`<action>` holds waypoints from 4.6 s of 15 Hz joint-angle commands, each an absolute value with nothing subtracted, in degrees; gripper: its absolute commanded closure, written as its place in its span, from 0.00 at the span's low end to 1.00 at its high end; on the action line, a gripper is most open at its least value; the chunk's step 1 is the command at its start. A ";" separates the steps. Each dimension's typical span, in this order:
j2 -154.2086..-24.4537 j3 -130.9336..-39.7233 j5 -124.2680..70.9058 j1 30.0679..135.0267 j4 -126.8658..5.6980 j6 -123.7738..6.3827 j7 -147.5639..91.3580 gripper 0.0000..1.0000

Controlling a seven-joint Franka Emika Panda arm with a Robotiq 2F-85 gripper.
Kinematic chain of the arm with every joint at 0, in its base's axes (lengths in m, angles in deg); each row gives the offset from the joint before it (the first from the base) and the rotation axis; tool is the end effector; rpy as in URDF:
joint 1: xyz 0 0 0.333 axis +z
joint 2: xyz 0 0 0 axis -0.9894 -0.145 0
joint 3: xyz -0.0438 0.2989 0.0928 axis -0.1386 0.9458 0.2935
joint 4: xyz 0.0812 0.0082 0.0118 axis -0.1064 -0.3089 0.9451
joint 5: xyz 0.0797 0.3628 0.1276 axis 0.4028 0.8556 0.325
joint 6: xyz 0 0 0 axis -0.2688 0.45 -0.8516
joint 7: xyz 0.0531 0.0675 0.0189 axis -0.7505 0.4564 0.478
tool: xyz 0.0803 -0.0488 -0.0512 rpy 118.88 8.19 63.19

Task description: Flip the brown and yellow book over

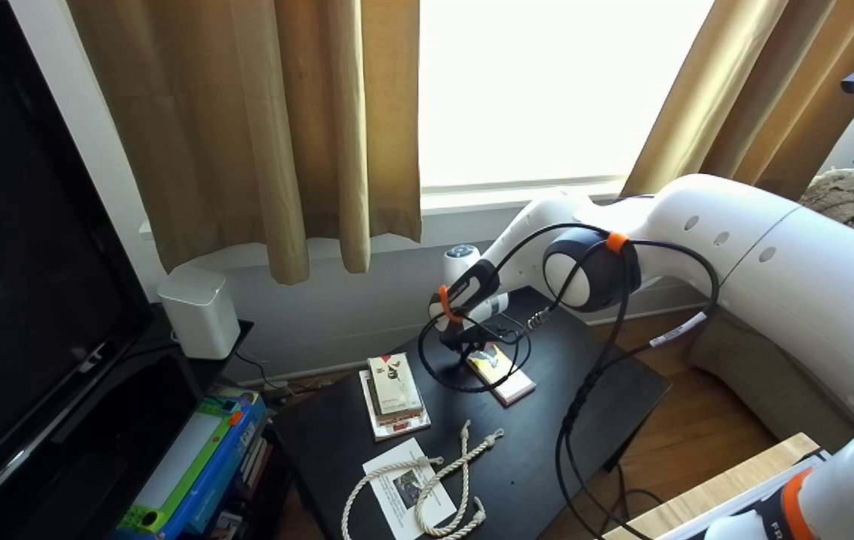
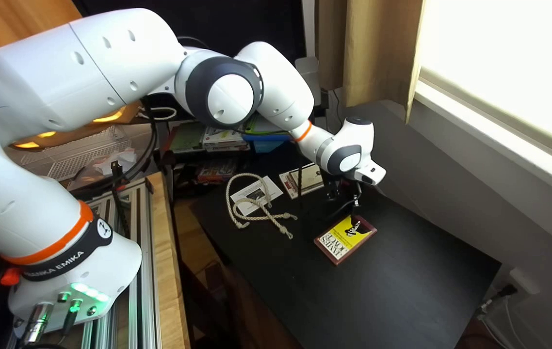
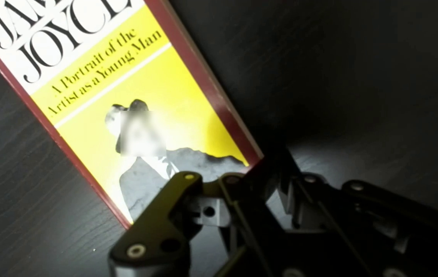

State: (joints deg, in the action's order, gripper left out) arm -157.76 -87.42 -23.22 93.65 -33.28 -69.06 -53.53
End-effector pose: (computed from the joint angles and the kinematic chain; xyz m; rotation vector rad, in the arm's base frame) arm 0.6603 0.0844 -0.1236 2.9736 -0.5056 -0.0696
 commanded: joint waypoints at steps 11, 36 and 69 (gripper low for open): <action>-154.97 -90.04 -23.44 95.32 -35.13 -65.21 -56.97 0.56; -159.85 -91.20 -23.23 94.38 -33.29 -71.70 -60.85 0.92; -132.68 -51.60 -21.53 52.99 -76.53 -88.65 6.43 0.96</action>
State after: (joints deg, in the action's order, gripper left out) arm -132.63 -59.62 -23.11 62.87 -72.19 -87.38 -2.89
